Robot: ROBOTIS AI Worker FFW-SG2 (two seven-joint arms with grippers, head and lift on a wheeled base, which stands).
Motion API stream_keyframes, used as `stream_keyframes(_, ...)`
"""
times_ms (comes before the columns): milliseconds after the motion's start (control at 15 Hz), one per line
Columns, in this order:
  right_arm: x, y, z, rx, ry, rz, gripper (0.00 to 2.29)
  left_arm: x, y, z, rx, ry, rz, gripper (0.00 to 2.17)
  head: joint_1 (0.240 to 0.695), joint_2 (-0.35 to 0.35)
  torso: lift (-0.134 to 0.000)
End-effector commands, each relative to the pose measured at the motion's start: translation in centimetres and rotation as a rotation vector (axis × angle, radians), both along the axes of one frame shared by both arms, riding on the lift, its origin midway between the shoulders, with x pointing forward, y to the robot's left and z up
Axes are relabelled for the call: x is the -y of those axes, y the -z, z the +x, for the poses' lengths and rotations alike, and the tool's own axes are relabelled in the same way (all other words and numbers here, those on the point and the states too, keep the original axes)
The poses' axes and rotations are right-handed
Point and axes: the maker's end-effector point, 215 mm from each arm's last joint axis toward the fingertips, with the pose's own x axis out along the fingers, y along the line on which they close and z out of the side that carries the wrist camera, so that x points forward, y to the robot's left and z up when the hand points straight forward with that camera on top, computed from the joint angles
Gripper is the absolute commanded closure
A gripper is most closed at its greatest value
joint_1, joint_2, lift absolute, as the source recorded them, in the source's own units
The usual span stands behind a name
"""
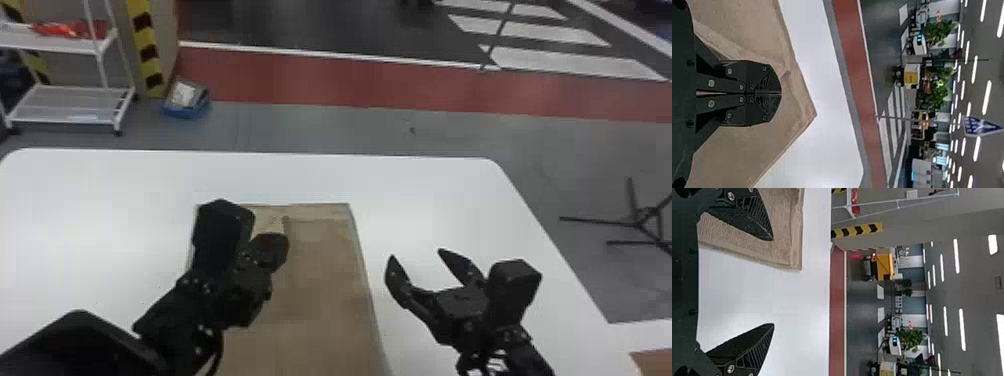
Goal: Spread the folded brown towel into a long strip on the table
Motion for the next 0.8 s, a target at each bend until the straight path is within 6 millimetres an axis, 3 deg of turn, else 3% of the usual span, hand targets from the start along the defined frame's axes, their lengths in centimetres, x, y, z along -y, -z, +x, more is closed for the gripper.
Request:
stream_keyframes(0, 0.9, 0.6, 0.3, -0.017, 0.021, -0.016, 0.11, 2.1, 3.5, -2.5, -0.018, 0.044, 0.15, 1.54, 0.695, -0.282, -0.113)
stream_keyframes(67, 1.0, 0.7, 0.4, -0.02, 0.025, -0.021, 0.11, 1.7, 6.2, -3.7, -0.063, 0.047, 0.231, 1.44, 0.695, -0.305, -0.113)
stream_keyframes(133, 0.9, 0.7, 0.4, -0.02, 0.024, -0.019, 0.11, 1.1, 7.2, -3.9, -0.06, 0.033, 0.277, 1.23, 0.695, -0.319, -0.113)
stream_keyframes(267, 0.5, 0.7, 0.5, -0.022, 0.017, -0.017, 0.11, 0.1, 6.9, -4.1, -0.028, 0.004, 0.307, 0.12, 0.695, -0.326, -0.113)
stream_keyframes(467, -0.5, 0.7, 0.6, -0.021, 0.002, -0.007, 0.11, -3.0, 2.3, -3.8, 0.083, -0.077, 0.292, 0.03, 0.695, -0.303, -0.113)
stream_keyframes(667, -2.4, 1.1, 0.5, -0.031, -0.033, 0.004, 0.11, -6.6, -3.3, -0.9, 0.248, -0.191, 0.164, 0.04, 0.695, -0.262, -0.113)
stream_keyframes(733, -3.5, 1.6, 0.2, -0.042, -0.058, 0.014, 0.12, -8.2, -4.1, 0.1, 0.27, -0.235, 0.138, 0.04, 0.695, -0.228, -0.113)
